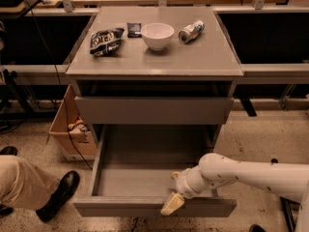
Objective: Close middle drawer
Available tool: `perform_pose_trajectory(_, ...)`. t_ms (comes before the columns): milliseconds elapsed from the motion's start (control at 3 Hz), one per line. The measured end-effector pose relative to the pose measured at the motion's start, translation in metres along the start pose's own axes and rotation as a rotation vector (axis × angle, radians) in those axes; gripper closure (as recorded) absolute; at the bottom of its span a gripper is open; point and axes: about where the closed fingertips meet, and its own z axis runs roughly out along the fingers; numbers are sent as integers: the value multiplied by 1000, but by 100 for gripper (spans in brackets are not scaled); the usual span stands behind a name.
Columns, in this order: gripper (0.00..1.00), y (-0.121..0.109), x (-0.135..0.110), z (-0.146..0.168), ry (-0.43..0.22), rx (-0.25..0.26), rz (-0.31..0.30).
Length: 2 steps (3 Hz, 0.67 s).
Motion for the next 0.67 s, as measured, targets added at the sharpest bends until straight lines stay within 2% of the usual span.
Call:
perform_pose_trajectory(333,50,-12,-24,20,-16,-11,-35)
perform_pose_trajectory(667,73,-11,-26,16,-16,-11,-35)
